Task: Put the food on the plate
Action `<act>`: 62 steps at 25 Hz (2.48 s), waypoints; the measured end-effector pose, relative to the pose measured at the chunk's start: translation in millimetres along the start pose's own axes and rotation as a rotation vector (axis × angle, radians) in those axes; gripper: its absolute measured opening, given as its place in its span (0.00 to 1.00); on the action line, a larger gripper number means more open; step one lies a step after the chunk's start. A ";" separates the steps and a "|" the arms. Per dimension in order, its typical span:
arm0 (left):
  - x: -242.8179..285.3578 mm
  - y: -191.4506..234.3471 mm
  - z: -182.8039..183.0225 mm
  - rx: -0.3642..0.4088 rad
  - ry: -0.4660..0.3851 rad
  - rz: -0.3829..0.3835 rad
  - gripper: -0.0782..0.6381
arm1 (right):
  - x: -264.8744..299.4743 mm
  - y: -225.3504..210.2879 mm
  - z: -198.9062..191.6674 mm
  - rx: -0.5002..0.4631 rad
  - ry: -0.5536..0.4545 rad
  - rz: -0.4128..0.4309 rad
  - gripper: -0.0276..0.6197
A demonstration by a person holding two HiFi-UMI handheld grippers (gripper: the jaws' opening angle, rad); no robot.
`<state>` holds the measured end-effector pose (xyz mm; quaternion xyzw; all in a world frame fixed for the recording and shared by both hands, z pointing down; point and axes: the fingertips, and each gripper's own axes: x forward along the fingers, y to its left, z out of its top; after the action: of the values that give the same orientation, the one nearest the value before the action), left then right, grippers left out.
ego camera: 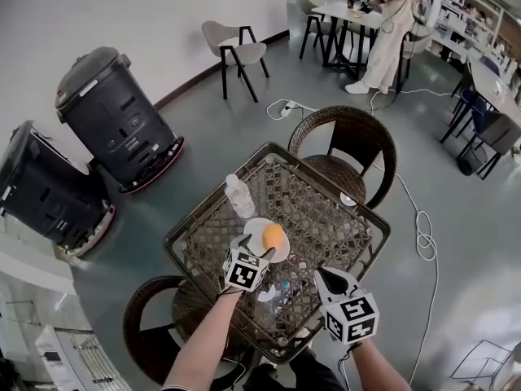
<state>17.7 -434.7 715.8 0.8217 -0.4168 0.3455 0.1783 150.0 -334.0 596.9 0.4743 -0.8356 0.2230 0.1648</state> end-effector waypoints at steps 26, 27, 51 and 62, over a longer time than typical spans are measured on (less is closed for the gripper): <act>-263.5 -122.0 92.0 -0.060 -0.528 -0.189 0.12 | -74.5 88.6 101.7 -0.135 -0.249 0.051 0.05; -271.1 -122.8 95.2 -0.068 -0.542 -0.195 0.12 | -78.7 93.1 107.8 -0.140 -0.267 0.057 0.05; -323.5 -123.3 111.7 -0.053 -0.615 -0.176 0.12 | -115.8 133.3 136.7 -0.157 -0.376 0.141 0.05; -325.5 -122.1 114.2 -0.046 -0.616 -0.170 0.12 | -116.1 132.7 140.4 -0.135 -0.389 0.142 0.05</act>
<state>29.5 -246.3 402.4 0.9152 -0.3889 0.0545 0.0905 83.7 -264.9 392.9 0.4362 -0.8960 0.0816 0.0157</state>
